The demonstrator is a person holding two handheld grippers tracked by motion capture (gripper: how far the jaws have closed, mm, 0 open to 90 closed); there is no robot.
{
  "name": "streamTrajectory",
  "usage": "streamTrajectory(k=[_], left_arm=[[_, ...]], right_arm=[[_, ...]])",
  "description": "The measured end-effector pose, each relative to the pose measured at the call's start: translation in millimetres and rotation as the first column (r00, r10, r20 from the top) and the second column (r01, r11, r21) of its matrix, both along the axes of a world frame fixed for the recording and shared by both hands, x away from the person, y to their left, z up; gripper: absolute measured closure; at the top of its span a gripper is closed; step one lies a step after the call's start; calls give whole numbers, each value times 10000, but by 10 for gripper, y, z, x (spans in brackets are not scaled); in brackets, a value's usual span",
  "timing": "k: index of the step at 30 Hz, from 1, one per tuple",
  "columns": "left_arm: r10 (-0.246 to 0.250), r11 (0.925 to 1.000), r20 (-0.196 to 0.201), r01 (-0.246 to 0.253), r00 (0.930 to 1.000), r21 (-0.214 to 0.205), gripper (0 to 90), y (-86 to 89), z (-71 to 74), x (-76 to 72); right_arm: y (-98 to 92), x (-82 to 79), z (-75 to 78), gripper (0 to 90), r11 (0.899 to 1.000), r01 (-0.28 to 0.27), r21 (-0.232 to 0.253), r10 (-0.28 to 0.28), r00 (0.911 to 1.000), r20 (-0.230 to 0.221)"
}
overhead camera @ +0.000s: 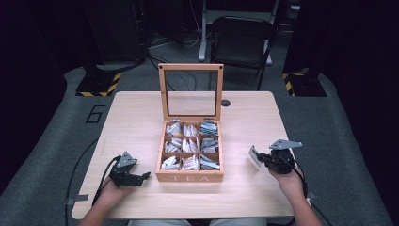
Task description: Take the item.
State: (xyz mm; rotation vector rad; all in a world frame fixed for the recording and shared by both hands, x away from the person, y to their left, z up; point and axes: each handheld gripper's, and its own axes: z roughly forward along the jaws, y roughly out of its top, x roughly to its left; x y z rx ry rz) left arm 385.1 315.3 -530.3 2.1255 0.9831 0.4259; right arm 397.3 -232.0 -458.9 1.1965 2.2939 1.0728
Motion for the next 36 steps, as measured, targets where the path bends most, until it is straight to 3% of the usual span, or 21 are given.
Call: streamTrajectory(k=[10,21,36], left_arm=[[-80,9999,-18,81,10000,112,155,7,5,2],[9,10000,14,-9,10000,40,155,1,1,-1],[24,10000,10,-25,10000,47,155,1,2,-3]], right_arm=[[-37,-4,-135,890,9995,190,-247,-190,9998,3],[-12,-49,-198,887,9995,303,-114,-302,9995,135],[78,-100,-262,870,9994,-110,-321,113,9999,99]])
